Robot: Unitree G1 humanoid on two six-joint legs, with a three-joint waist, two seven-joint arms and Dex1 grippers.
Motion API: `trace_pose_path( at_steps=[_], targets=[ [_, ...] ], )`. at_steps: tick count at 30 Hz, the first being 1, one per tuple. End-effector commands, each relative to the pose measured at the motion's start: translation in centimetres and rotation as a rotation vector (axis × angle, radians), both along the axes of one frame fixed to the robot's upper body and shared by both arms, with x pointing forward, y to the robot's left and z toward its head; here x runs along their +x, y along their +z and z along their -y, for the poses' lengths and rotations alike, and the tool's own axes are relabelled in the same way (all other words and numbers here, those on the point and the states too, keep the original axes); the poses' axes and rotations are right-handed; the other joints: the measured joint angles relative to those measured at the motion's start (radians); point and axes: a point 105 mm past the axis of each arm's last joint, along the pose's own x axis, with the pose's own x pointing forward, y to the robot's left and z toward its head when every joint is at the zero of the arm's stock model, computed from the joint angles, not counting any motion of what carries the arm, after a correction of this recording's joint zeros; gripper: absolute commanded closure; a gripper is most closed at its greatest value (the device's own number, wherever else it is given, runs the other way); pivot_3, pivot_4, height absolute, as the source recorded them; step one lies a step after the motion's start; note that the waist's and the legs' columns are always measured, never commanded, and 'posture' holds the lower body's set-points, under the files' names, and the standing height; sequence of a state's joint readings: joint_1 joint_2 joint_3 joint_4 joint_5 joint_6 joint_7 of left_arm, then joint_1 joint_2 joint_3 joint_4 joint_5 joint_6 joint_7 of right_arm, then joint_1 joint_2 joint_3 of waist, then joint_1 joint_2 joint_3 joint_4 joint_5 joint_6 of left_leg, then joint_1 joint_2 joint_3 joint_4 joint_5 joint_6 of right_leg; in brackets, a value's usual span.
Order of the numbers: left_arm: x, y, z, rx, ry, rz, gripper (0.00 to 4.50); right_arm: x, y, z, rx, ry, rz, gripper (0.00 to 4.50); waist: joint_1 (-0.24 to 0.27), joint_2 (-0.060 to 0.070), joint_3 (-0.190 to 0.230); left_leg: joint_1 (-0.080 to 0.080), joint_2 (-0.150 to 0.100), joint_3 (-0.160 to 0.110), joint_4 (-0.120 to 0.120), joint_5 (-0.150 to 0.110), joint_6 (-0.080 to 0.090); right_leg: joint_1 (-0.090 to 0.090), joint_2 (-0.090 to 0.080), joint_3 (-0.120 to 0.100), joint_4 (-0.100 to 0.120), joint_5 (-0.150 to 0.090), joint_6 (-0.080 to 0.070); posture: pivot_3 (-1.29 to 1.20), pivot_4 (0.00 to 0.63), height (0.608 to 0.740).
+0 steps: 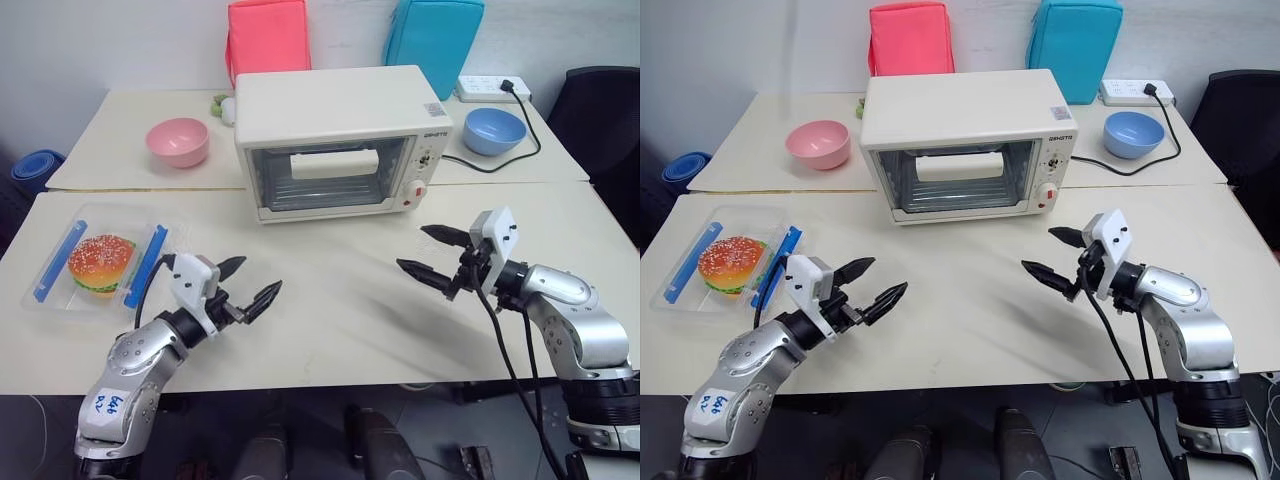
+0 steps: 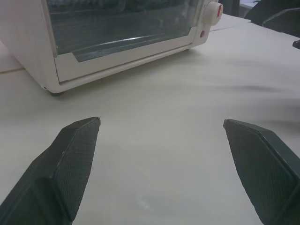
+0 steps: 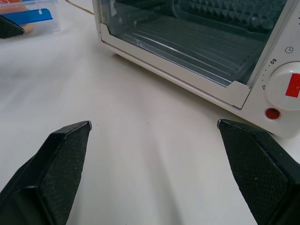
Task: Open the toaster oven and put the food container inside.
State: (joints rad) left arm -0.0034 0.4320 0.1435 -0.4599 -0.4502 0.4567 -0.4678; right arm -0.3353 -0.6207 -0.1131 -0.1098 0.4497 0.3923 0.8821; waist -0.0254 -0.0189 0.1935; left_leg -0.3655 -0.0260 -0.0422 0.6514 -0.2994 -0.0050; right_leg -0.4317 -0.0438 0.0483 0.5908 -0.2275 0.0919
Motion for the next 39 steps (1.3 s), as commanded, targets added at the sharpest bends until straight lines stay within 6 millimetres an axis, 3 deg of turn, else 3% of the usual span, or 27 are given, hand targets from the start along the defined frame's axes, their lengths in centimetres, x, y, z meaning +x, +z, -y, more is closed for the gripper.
trace_pose_path(
  at_steps=[1, 8, 12, 22, 27, 31, 34, 39],
  targets=[
    [-0.3, 1.3, 0.5, 0.002, -0.016, 0.062, 0.0, -0.1, 0.9, -0.2, -0.008, 0.01, 0.048, 0.01, 0.0, 0.0, 0.0, 0.0, 0.0, 0.0, 0.0, 0.0, 0.0, 0.0, 0.0, 0.0, 0.0, 0.0, 0.0, 0.0, 0.15, 0.74],
    [-0.2, 1.4, 0.7, -0.026, -0.005, 0.029, 0.0, 0.0, 0.8, -0.6, -0.011, 0.008, 0.046, 0.01, 0.0, 0.0, 0.0, 0.0, 0.0, 0.0, 0.0, 0.0, 0.0, 0.0, 0.0, 0.0, 0.0, 0.0, 0.0, 0.0, 0.15, 0.74],
    [-0.5, 2.5, 1.0, -0.044, -0.066, 0.04, 0.0, 0.4, 1.3, -1.2, 0.016, 0.02, 0.05, 0.01, -0.002, 0.0, 0.0, 0.0, 0.0, 0.0, 0.0, 0.0, 0.0, 0.0, 0.0, 0.0, 0.0, 0.0, 0.0, 0.0, 0.15, 0.74],
    [-0.5, 8.3, 1.6, -0.054, -0.202, 0.139, 0.0, 4.6, 5.9, -4.2, 0.095, 0.088, 0.121, 0.01, -0.003, 0.0, 0.0, -0.001, 0.0, 0.0, 0.0, 0.0, 0.0, -0.003, 0.001, 0.0, 0.001, 0.0, 0.0, 0.0, 0.15, 0.74],
    [-0.8, 11.0, 1.0, -0.025, -0.232, 0.192, 0.0, 6.2, 6.8, -5.8, 0.069, 0.126, 0.142, 0.01, -0.003, 0.0, 0.0, -0.006, 0.0, 0.001, 0.0, 0.0, -0.001, -0.009, 0.001, 0.0, 0.003, 0.0, 0.0, 0.0, 0.15, 0.74],
    [-0.7, 11.9, 0.7, -0.018, -0.212, 0.22, 0.0, 5.9, 7.5, -7.4, 0.071, 0.198, 0.163, 0.01, -0.003, 0.0, 0.0, -0.006, 0.0, 0.002, -0.001, 0.0, -0.001, -0.009, 0.001, 0.002, 0.004, 0.0, 0.0, 0.0, 0.15, 0.74],
    [-0.6, 11.8, 0.4, -0.025, -0.191, 0.22, 0.0, 4.7, 8.4, -8.4, 0.095, 0.271, 0.19, 0.01, -0.003, 0.0, 0.0, -0.006, 0.0, 0.003, -0.001, 0.0, -0.001, -0.011, 0.001, 0.002, 0.008, 0.0, 0.0, 0.0, 0.15, 0.74],
    [-0.2, 12.1, 0.0, -0.044, -0.153, 0.242, 0.0, 3.2, 8.5, -8.9, 0.119, 0.331, 0.196, 0.01, -0.004, 0.0, 0.0, -0.007, 0.0, 0.003, -0.001, 0.0, -0.001, -0.012, 0.001, 0.003, 0.009, 0.0, 0.0, 0.0, 0.15, 0.74]
  ],
)
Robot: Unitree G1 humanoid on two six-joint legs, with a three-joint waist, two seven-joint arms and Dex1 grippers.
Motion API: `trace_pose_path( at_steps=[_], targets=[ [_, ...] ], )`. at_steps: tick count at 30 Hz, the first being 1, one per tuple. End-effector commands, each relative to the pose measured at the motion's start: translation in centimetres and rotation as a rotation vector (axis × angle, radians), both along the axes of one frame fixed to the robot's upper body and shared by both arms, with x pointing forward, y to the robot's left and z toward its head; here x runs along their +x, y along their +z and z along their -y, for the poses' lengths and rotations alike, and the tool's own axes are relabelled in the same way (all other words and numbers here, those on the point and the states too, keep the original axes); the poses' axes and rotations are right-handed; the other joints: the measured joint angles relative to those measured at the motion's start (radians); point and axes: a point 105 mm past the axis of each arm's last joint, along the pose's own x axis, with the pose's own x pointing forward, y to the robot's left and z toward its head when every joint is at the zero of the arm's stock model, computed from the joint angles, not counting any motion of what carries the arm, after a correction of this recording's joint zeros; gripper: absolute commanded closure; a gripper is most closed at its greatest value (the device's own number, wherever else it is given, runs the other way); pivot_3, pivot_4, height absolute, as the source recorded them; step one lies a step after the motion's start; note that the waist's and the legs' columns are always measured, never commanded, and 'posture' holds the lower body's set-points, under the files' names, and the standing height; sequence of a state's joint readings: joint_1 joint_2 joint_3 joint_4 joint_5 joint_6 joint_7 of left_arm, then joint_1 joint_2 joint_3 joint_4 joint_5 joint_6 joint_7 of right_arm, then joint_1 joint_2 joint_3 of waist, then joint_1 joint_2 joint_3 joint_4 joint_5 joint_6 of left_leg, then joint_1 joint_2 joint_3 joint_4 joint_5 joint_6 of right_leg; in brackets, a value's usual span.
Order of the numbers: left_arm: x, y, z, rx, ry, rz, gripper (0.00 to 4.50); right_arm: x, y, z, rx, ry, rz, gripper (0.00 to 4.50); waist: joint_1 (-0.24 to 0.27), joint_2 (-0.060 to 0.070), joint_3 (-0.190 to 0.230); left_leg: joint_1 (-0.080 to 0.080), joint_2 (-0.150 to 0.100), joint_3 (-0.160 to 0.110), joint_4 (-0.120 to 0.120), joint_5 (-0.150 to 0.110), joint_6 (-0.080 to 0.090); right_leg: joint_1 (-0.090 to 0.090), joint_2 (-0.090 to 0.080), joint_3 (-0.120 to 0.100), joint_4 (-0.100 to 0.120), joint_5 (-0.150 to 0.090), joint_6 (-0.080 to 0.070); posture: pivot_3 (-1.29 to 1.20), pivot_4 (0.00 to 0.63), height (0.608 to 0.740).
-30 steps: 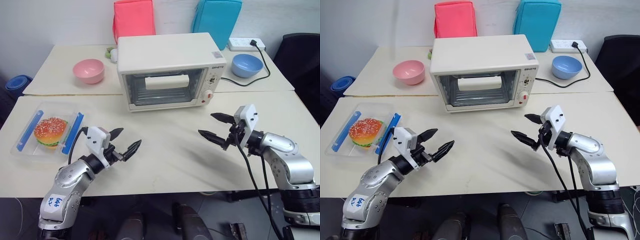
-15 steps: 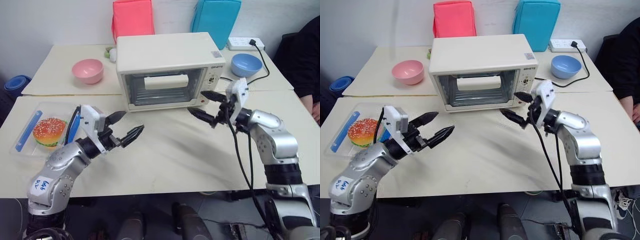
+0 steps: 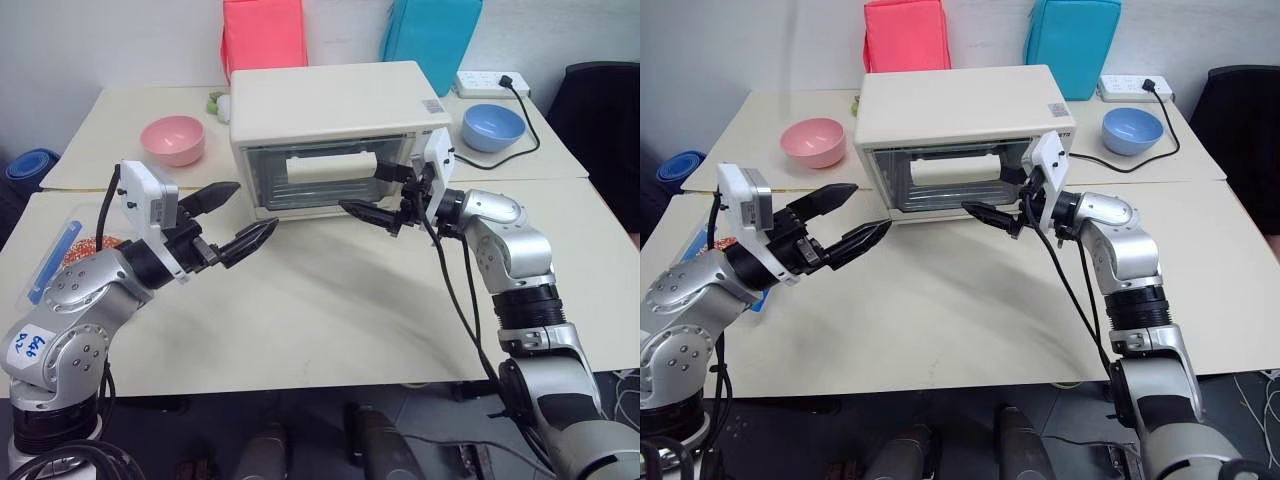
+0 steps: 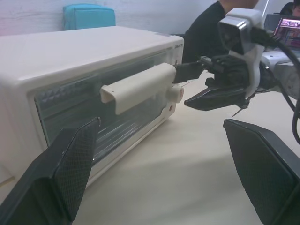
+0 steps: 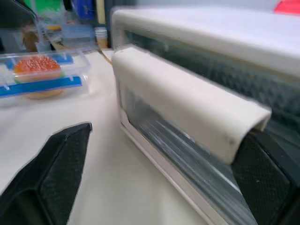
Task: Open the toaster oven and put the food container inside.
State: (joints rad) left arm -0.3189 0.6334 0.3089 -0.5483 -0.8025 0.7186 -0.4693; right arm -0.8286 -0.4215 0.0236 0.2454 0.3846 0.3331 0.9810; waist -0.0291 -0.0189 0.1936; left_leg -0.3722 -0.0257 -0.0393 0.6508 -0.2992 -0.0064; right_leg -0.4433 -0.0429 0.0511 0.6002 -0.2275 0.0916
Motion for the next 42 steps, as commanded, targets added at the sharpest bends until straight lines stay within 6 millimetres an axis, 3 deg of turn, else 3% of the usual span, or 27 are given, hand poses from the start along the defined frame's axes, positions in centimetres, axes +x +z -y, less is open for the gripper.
trace_pose_path(
  at_steps=[1, 4, 7, 10, 15, 18, 19, 25, 28, 31, 36, 42],
  targets=[
    [0.0, 1.7, -0.6, -0.041, 0.044, 0.081, 0.0, -2.2, 1.7, -0.6, 0.045, 0.087, 0.071, 0.01, -0.001, 0.0, 0.0, 0.0, 0.0, 0.0, 0.0, 0.0, 0.0, 0.0, 0.0, 0.0, 0.0, 0.0, 0.0, 0.0, 0.15, 0.74],
    [0.7, 3.3, -1.6, -0.099, 0.082, 0.114, 0.2, -3.1, 0.7, -0.7, 0.047, 0.091, 0.058, 0.0, -0.002, 0.0, 0.0, 0.0, 0.001, 0.001, 0.0, 0.0, -0.001, -0.001, 0.001, 0.001, 0.0, 0.0, 0.0, 0.0, 0.15, 0.74],
    [1.5, 5.0, -2.6, -0.124, 0.118, 0.156, 0.84, -4.0, -0.6, -0.8, 0.054, 0.088, 0.04, 0.0, -0.001, 0.0, 0.0, 0.0, 0.001, 0.001, 0.0, 0.0, -0.001, -0.001, 0.002, 0.001, 0.001, 0.0, 0.0, 0.0, 0.15, 0.74],
    [2.6, 5.4, -2.9, -0.06, 0.138, 0.164, 1.82, -4.6, -1.8, -0.9, 0.053, 0.078, 0.032, 0.0, -0.005, 0.0, 0.0, 0.002, 0.001, 0.005, -0.001, 0.0, -0.001, -0.001, 0.002, 0.004, 0.003, 0.0, 0.0, 0.0, 0.15, 0.74],
    [4.3, 5.1, -2.5, 0.037, 0.139, 0.168, 3.37, -4.8, -2.9, -1.1, 0.056, 0.054, 0.019, 0.0, -0.004, 0.0, 0.0, 0.003, 0.001, 0.006, 0.0, 0.0, -0.001, -0.002, 0.003, 0.005, 0.003, 0.0, 0.0, 0.0, 0.15, 0.74],
    [5.5, 3.5, -1.9, 0.152, 0.132, 0.166, 4.35, -4.7, -3.0, -1.0, 0.064, 0.033, 0.022, 0.0, -0.006, 0.0, 0.0, 0.003, 0.001, 0.007, -0.001, 0.0, -0.001, -0.002, 0.003, 0.006, 0.003, 0.0, 0.0, 0.0, 0.15, 0.74],
    [5.7, 3.1, -1.7, 0.183, 0.125, 0.169, 4.49, -4.6, -3.0, -1.0, 0.067, 0.028, 0.022, 0.0, -0.006, 0.0, 0.0, 0.003, 0.002, 0.007, -0.001, 0.0, -0.001, -0.002, 0.003, 0.006, 0.003, 0.0, 0.0, 0.0, 0.15, 0.74],
    [6.3, 0.8, 0.2, 0.247, 0.037, 0.126, 4.49, -4.7, -3.1, -0.2, 0.077, -0.015, 0.023, 0.0, -0.003, 0.0, 0.0, 0.002, 0.002, 0.007, -0.001, 0.0, -0.001, -0.002, 0.003, 0.006, 0.003, 0.0, 0.0, 0.0, 0.15, 0.74],
    [6.4, 0.2, 0.6, 0.25, 0.016, 0.118, 4.49, -5.1, -3.5, 1.3, 0.044, -0.074, 0.02, 0.0, 0.001, 0.0, 0.0, 0.002, 0.002, 0.007, -0.001, 0.0, -0.001, -0.002, 0.002, 0.006, 0.003, 0.0, 0.0, 0.0, 0.15, 0.74],
    [6.1, -0.2, 1.0, 0.249, -0.009, 0.109, 4.49, -5.7, -4.0, 4.0, -0.008, -0.162, 0.006, 0.0, 0.004, 0.0, 0.0, 0.001, 0.002, 0.007, 0.0, -0.001, -0.001, -0.002, 0.002, 0.006, 0.002, 0.0, 0.0, 0.0, 0.15, 0.74],
    [5.3, -2.2, 1.3, 0.286, -0.053, 0.054, 4.49, -8.5, -4.6, 8.1, -0.09, -0.224, -0.05, 0.0, 0.007, -0.001, 0.0, 0.001, 0.001, 0.007, 0.0, -0.001, 0.0, -0.002, 0.001, 0.006, 0.001, 0.0, 0.0, 0.0, 0.15, 0.74],
    [4.1, -6.6, 1.0, 0.392, -0.059, -0.07, 4.49, -11.2, -3.1, 9.3, -0.111, -0.185, -0.089, 0.0, -0.006, -0.001, 0.0, 0.005, 0.003, 0.012, 0.001, -0.001, 0.0, -0.001, 0.005, 0.01, 0.001, 0.0, 0.0, 0.0, 0.15, 0.74]
  ],
)
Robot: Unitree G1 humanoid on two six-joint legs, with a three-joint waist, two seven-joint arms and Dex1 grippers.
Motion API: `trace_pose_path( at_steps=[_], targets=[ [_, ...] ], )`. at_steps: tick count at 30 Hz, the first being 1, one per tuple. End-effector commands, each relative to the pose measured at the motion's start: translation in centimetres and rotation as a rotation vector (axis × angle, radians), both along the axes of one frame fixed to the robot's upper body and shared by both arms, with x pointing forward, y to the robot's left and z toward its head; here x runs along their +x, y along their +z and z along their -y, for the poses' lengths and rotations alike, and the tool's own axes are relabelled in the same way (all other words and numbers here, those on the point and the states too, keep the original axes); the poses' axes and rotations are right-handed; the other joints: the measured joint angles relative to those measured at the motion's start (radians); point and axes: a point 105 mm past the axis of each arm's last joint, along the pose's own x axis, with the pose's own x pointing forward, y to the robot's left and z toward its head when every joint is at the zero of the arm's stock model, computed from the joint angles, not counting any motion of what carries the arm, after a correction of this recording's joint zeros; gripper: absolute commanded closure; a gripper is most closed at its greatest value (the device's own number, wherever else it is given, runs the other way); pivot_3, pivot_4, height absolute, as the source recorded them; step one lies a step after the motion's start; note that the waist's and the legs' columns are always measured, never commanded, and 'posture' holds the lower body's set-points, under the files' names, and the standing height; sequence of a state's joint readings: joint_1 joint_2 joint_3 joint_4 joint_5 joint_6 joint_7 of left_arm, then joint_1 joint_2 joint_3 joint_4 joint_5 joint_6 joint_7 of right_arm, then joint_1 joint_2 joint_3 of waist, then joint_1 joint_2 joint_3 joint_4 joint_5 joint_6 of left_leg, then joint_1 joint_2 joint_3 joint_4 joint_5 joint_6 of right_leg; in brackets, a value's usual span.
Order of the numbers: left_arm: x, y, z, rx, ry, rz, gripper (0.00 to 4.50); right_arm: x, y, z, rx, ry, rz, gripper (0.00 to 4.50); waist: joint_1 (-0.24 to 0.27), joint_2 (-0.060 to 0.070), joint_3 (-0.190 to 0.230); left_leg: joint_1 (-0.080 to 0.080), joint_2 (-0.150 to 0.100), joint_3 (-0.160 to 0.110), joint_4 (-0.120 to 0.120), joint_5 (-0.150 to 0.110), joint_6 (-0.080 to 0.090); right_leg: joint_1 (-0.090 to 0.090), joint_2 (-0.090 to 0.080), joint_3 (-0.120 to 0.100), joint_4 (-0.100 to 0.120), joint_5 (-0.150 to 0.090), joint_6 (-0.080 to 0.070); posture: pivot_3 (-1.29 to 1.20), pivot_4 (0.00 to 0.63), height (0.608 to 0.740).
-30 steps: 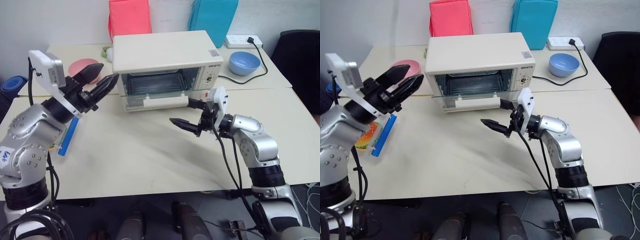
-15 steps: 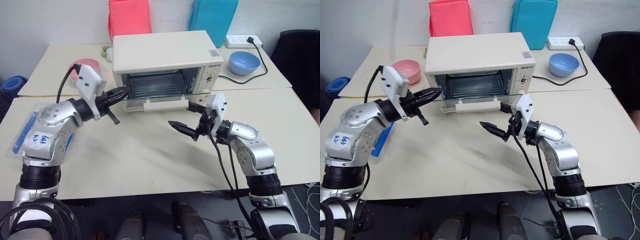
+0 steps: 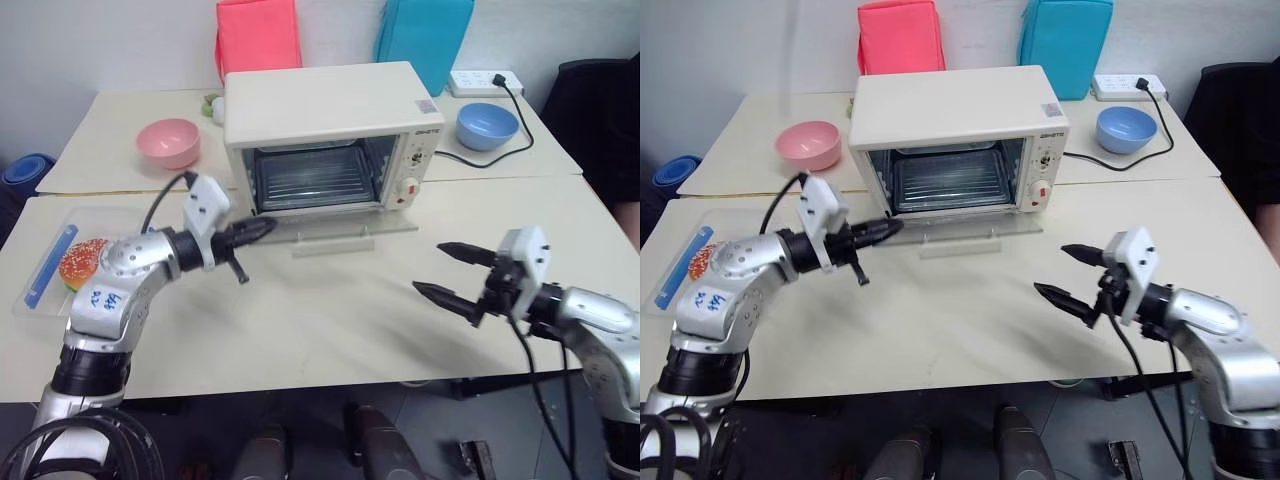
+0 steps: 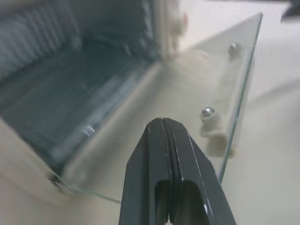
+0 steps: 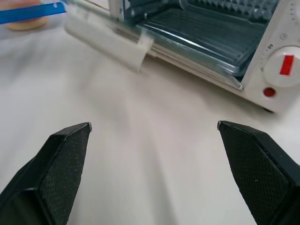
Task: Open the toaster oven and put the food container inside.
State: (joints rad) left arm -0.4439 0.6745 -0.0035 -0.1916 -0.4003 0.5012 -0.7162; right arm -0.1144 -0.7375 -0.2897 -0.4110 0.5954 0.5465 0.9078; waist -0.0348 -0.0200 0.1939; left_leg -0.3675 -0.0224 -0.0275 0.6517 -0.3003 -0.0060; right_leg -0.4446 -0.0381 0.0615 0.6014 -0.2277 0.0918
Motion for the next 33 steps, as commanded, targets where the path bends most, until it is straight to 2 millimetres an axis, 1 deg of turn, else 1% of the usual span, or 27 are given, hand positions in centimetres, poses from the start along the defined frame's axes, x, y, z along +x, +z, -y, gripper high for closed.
trace_pose_path(
  at_steps=[1, 2, 3, 6, 9, 12, 13, 16, 17, 20, 21, 24, 25, 26, 28, 29, 31, 33],
  targets=[
    [-0.6, -0.9, 0.0, 0.059, 0.012, -0.002, 4.49, -1.2, 2.4, -0.6, 0.012, 0.047, 0.056, 0.0, 0.001, 0.0, 0.0, 0.0, 0.0, 0.0, 0.001, 0.0, 0.0, 0.0, 0.001, 0.0, 0.0, 0.0, 0.0, 0.0, 0.15, 0.74],
    [-0.5, -1.4, 0.0, 0.063, 0.026, -0.02, 4.49, -1.2, 2.7, -0.7, 0.017, 0.051, 0.059, 0.0, 0.002, 0.0, 0.0, 0.0, 0.001, 0.0, 0.001, 0.0, 0.0, 0.0, 0.002, 0.0, 0.001, 0.0, 0.0, 0.0, 0.15, 0.74],
    [-0.4, -1.9, -0.1, 0.069, 0.039, -0.036, 4.49, -1.3, 2.9, -0.9, 0.022, 0.06, 0.064, 0.0, 0.004, 0.0, 0.0, 0.0, 0.001, 0.0, 0.002, 0.0, 0.0, 0.0, 0.007, 0.0, 0.001, 0.0, 0.0, 0.0, 0.15, 0.74],
    [-0.4, -2.9, 0.0, 0.082, 0.064, -0.07, 4.49, -1.3, 3.6, -1.9, 0.022, 0.095, 0.083, 0.0, 0.007, -0.001, 0.0, -0.001, 0.001, 0.0, 0.003, 0.0, 0.0, 0.0, 0.008, 0.001, 0.001, 0.0, 0.0, 0.0, 0.15, 0.74],
    [-0.8, -2.3, 0.3, 0.02, 0.066, -0.085, 4.49, -1.3, 4.3, -2.8, 0.017, 0.142, 0.098, 0.0, 0.008, -0.001, 0.0, -0.002, 0.001, 0.0, 0.004, -0.001, 0.001, 0.0, 0.007, 0.001, 0.0, 0.0, 0.0, 0.0, 0.15, 0.74],
    [-1.6, -0.9, -0.3, -0.106, 0.119, -0.118, 4.49, -1.3, 5.7, -3.7, 0.026, 0.222, 0.118, 0.0, 0.004, -0.001, 0.0, -0.002, 0.001, 0.0, 0.004, -0.001, 0.001, 0.0, 0.006, 0.001, 0.0, 0.0, 0.0, 0.0, 0.15, 0.74],
    [-1.9, -0.7, -0.6, -0.125, 0.137, -0.125, 4.49, -1.4, 6.0, -3.9, 0.028, 0.239, 0.121, 0.0, 0.005, -0.001, 0.0, -0.002, 0.002, 0.0, 0.004, -0.002, 0.001, 0.0, 0.001, 0.001, 0.0, 0.0, 0.0, 0.0, 0.15, 0.74],
    [-3.7, -0.1, -2.2, -0.174, 0.212, -0.131, 3.93, -1.3, 7.2, -4.9, 0.034, 0.334, 0.135, 0.0, 0.0, -0.001, 0.0, -0.001, 0.002, -0.001, 0.004, -0.002, 0.001, 0.0, 0.001, -0.001, 0.0, 0.0, 0.0, 0.0, 0.15, 0.74],
    [-4.2, 0.1, -2.6, -0.191, 0.238, -0.13, 3.63, -1.3, 7.4, -5.1, 0.035, 0.358, 0.137, 0.0, 0.001, -0.001, 0.0, -0.001, 0.002, -0.001, 0.003, -0.002, 0.001, 0.0, 0.001, 0.0, 0.0, 0.0, 0.0, 0.0, 0.15, 0.74],
    [-5.5, 0.4, -5.2, -0.268, 0.397, -0.135, 2.7, -1.4, 7.6, -5.9, 0.012, 0.465, 0.132, 0.0, 0.007, -0.001, 0.0, -0.001, 0.002, -0.001, 0.004, -0.002, 0.001, 0.0, 0.0, -0.001, 0.0, 0.0, 0.0, 0.0, 0.15, 0.74],
    [-5.9, 0.4, -5.7, -0.277, 0.426, -0.135, 2.41, -1.3, 7.6, -6.1, 0.005, 0.487, 0.13, 0.0, 0.007, -0.001, 0.0, -0.002, 0.002, -0.001, 0.005, -0.002, 0.001, 0.0, 0.0, -0.002, 0.0, 0.0, 0.0, 0.0, 0.15, 0.74],
    [-6.3, 0.5, -6.1, -0.266, 0.476, -0.102, 1.41, -0.5, 7.5, -6.4, 0.003, 0.506, 0.123, 0.0, 0.012, -0.002, 0.0, -0.002, 0.001, -0.001, 0.006, -0.002, 0.001, 0.0, -0.001, -0.002, 0.0, 0.0, 0.0, 0.0, 0.15, 0.74],
    [-6.5, 1.1, -5.8, -0.302, 0.465, -0.084, 1.14, -0.3, 7.4, -6.5, 0.0, 0.514, 0.125, 0.0, 0.015, -0.002, 0.0, -0.002, 0.0, -0.001, 0.006, -0.002, 0.001, 0.0, -0.001, -0.002, 0.0, 0.0, 0.0, 0.0, 0.15, 0.74],
    [-6.6, 1.5, -5.6, -0.329, 0.456, -0.074, 0.79, -0.1, 7.3, -6.5, -0.003, 0.521, 0.126, 0.0, 0.017, -0.002, 0.0, -0.002, 0.0, -0.002, 0.006, -0.002, 0.001, 0.001, -0.002, -0.003, -0.001, 0.0, 0.0, 0.0, 0.15, 0.74],
    [-7.5, 2.7, -6.6, -0.445, 0.513, -0.058, 0.17, -0.4, 7.5, -7.0, -0.003, 0.571, 0.127, 0.0, 0.017, -0.003, 0.0, -0.003, 0.0, -0.002, 0.007, -0.002, 0.001, 0.001, -0.002, -0.002, -0.001, 0.0, 0.0, 0.0, 0.15, 0.74],
    [-8.0, 3.2, -7.1, -0.523, 0.54, -0.056, 0.01, -0.6, 7.6, -7.1, -0.006, 0.593, 0.128, 0.0, 0.017, -0.003, 0.0, -0.003, 0.0, -0.002, 0.007, -0.003, 0.001, 0.001, -0.002, -0.003, -0.001, 0.0, 0.0, 0.0, 0.15, 0.74],
    [-9.4, 3.7, -7.6, -0.627, 0.576, -0.055, 0.01, -0.9, 7.8, -7.2, -0.015, 0.629, 0.127, 0.0, 0.009, -0.003, 0.0, -0.003, 0.001, -0.002, 0.007, -0.004, 0.001, 0.0, -0.002, -0.002, -0.001, 0.0, 0.0, 0.0, 0.15, 0.74],
    [-10.4, 3.3, -9.1, -0.725, 0.706, -0.062, 0.01, -0.9, 7.8, -7.3, -0.018, 0.641, 0.125, 0.0, 0.004, -0.003, 0.0, -0.003, 0.002, -0.002, 0.006, -0.004, 0.0, 0.0, -0.001, -0.002, -0.001, 0.0, 0.0, 0.0, 0.15, 0.74]
  ],
)
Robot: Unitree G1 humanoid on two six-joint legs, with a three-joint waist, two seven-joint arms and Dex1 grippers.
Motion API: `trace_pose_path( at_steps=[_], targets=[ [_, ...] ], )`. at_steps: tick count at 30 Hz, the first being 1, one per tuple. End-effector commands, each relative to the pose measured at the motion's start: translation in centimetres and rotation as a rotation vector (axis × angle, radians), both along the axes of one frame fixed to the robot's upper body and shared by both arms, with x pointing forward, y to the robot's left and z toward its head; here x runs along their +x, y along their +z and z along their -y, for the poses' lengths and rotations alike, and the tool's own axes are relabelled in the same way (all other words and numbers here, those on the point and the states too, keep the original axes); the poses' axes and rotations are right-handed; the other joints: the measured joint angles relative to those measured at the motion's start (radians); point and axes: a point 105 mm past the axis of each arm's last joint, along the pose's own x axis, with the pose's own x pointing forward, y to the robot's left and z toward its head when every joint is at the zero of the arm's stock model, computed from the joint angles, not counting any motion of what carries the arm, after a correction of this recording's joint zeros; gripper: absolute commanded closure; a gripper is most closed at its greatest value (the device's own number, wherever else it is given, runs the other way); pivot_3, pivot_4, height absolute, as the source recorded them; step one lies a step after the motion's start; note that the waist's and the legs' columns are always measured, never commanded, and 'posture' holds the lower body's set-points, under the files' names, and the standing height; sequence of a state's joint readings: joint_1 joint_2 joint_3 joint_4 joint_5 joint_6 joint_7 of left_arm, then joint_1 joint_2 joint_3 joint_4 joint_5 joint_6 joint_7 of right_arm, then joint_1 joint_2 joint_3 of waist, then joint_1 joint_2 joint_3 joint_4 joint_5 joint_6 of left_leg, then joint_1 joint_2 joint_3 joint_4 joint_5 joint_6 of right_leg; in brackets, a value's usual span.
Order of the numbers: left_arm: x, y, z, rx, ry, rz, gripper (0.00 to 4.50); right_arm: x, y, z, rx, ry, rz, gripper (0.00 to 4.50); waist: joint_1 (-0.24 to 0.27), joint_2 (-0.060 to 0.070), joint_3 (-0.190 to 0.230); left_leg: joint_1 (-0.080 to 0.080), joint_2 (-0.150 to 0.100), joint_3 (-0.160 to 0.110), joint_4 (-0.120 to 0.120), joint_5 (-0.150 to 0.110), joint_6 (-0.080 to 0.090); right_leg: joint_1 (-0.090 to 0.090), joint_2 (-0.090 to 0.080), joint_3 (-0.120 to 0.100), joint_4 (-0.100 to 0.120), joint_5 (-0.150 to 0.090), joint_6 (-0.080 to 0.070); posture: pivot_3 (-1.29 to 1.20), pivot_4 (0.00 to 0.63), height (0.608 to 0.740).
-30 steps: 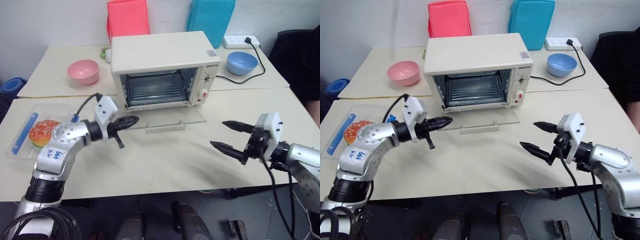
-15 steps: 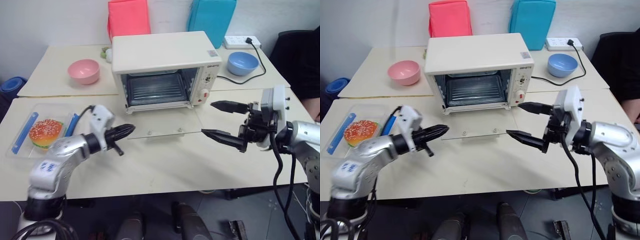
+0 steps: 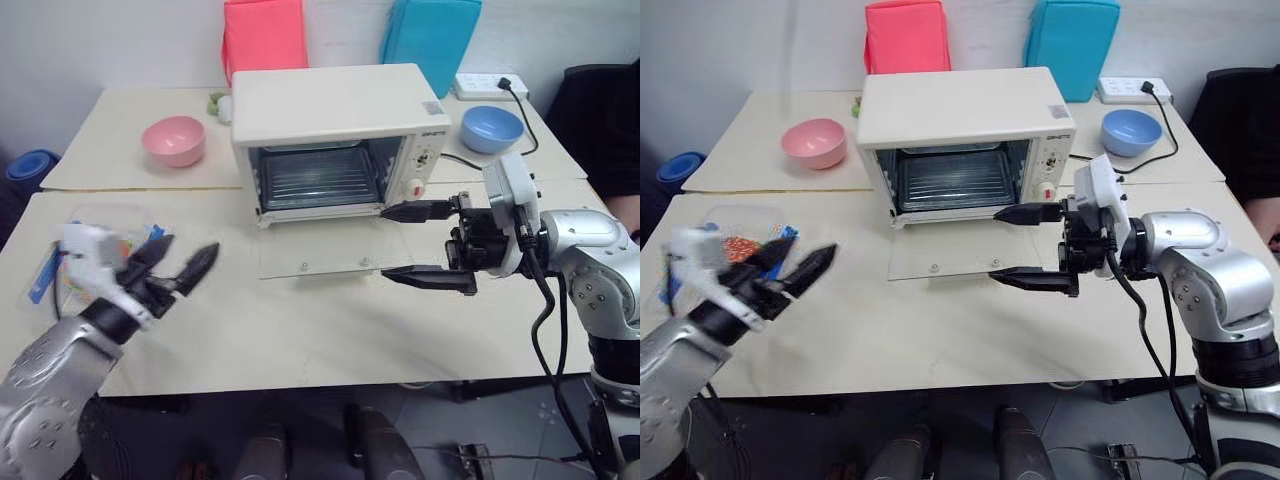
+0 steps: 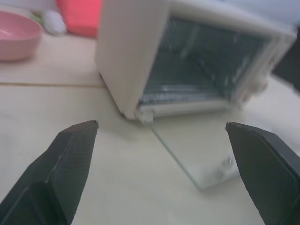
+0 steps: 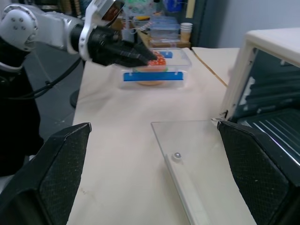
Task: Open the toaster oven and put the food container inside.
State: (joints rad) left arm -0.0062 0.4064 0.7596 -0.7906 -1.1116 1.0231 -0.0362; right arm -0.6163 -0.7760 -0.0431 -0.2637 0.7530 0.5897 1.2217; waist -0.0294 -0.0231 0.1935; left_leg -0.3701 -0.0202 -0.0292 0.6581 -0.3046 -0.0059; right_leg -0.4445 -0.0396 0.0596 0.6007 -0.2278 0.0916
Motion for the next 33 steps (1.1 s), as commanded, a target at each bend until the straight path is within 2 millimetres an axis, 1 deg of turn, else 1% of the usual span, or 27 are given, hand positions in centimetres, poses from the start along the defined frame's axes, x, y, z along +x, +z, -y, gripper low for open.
trace_pose_path(
  at_steps=[1, 3, 5, 7, 10, 12, 15, 18, 21, 24, 26, 29, 33],
  targets=[
    [-2.1, 0.4, -2.7, -0.171, 0.245, 0.01, 0.01, -0.5, 0.9, -0.1, -0.001, 0.042, 0.039, 0.0, -0.001, 0.0, 0.0, 0.0, 0.0, 0.0, 0.0, 0.0, 0.0, 0.0, 0.0, 0.0, 0.0, 0.0, 0.0, 0.0, 0.15, 0.74],
    [-3.3, -0.8, -5.8, -0.35, 0.466, -0.029, 0.01, -0.5, 0.8, -0.3, 0.002, 0.055, 0.029, 0.0, 0.002, 0.0, 0.0, 0.001, 0.0, 0.0, 0.0, 0.0, 0.0, 0.0, 0.0, 0.0, 0.0, 0.0, 0.0, 0.0, 0.15, 0.74],
    [-4.7, -1.9, -8.2, -0.48, 0.623, -0.06, 0.01, -0.5, 0.7, -0.5, 0.004, 0.065, 0.023, 0.0, 0.004, -0.002, -0.001, 0.001, 0.0, 0.0, 0.001, 0.0, 0.0, 0.001, 0.0, 0.0, 0.001, 0.0, 0.0, 0.0, 0.15, 0.74],
    [-5.6, -2.7, -9.7, -0.536, 0.721, -0.09, 0.01, -0.4, 0.5, -0.7, 0.005, 0.071, 0.018, 0.0, 0.006, -0.003, -0.002, 0.002, 0.0, 0.0, 0.002, 0.0, 0.0, 0.001, 0.0, 0.0, 0.001, -0.001, -0.001, 0.0, 0.15, 0.74],
    [-6.1, -3.8, -11.1, -0.548, 0.789, -0.154, 0.01, 0.0, 0.5, -0.9, 0.009, 0.072, 0.015, 0.0, 0.008, -0.003, -0.002, 0.002, -0.001, 0.0, 0.002, 0.0, 0.0, 0.002, 0.0, 0.0, 0.0, -0.001, -0.002, 0.0, 0.15, 0.74],
    [-6.0, -4.2, -11.6, -0.552, 0.807, -0.188, 0.01, 0.1, 0.5, -0.9, 0.011, 0.071, 0.015, 0.0, 0.012, -0.003, -0.002, 0.001, -0.001, 0.0, 0.002, 0.0, 0.0, 0.002, 0.0, -0.001, 0.0, -0.001, -0.002, 0.0, 0.15, 0.74],
    [-5.7, -5.6, -12.1, -0.624, 0.852, -0.266, 0.01, 0.0, 0.4, -0.8, 0.013, 0.061, 0.011, 0.0, 0.02, -0.003, -0.002, 0.001, -0.001, 0.001, 0.002, 0.0, 0.0, 0.002, 0.0, -0.001, -0.001, -0.001, -0.002, 0.0, 0.15, 0.74],
    [-5.1, -7.1, -12.5, -0.644, 0.892, -0.355, 0.01, -0.4, 0.4, -0.7, 0.009, 0.056, 0.018, 0.0, 0.028, -0.003, -0.002, 0.001, -0.001, 0.001, 0.002, 0.0, 0.0, 0.002, 0.0, -0.001, -0.001, -0.001, -0.002, 0.0, 0.15, 0.74],
    [-3.9, -7.6, -12.8, -0.686, 0.892, -0.389, 0.01, -0.8, 0.9, -0.5, 0.007, 0.045, 0.035, 0.0, 0.029, -0.004, -0.002, 0.001, -0.001, 0.001, 0.002, 0.0, 0.0, 0.002, 0.0, -0.001, -0.001, -0.001, -0.003, 0.0, 0.15, 0.74],
    [-2.8, -7.9, -12.9, -0.673, 0.89, -0.425, 0.01, -0.9, 1.0, -0.4, 0.013, 0.025, 0.048, 0.0, 0.029, -0.004, -0.002, 0.001, -0.001, 0.001, 0.002, 0.0, 0.0, 0.002, 0.0, -0.001, -0.001, -0.001, -0.003, 0.0, 0.15, 0.74],
    [-2.3, -8.3, -12.8, -0.695, 0.902, -0.459, 0.01, -1.1, 1.1, -0.3, 0.021, 0.011, 0.048, 0.0, 0.029, -0.004, -0.002, 0.001, -0.001, 0.001, 0.002, 0.0, 0.0, 0.002, 0.0, -0.001, -0.001, -0.001, -0.002, 0.0, 0.15, 0.74],
    [-1.8, -8.7, -12.8, -0.729, 0.918, -0.489, 0.59, -1.4, 1.2, -0.2, 0.027, 0.002, 0.047, 0.0, 0.027, -0.004, -0.002, 0.001, -0.001, 0.001, 0.002, -0.001, 0.0, 0.002, 0.0, -0.001, -0.002, -0.001, -0.002, 0.0, 0.15, 0.74],
    [-1.6, -9.0, -12.8, -0.753, 0.941, -0.518, 1.84, -1.3, 1.2, 0.1, 0.03, -0.024, 0.049, 0.0, 0.027, -0.004, -0.002, 0.001, -0.001, 0.001, 0.001, -0.001, 0.0, 0.002, 0.0, -0.001, -0.002, -0.001, -0.002, 0.0, 0.15, 0.74]
  ],
)
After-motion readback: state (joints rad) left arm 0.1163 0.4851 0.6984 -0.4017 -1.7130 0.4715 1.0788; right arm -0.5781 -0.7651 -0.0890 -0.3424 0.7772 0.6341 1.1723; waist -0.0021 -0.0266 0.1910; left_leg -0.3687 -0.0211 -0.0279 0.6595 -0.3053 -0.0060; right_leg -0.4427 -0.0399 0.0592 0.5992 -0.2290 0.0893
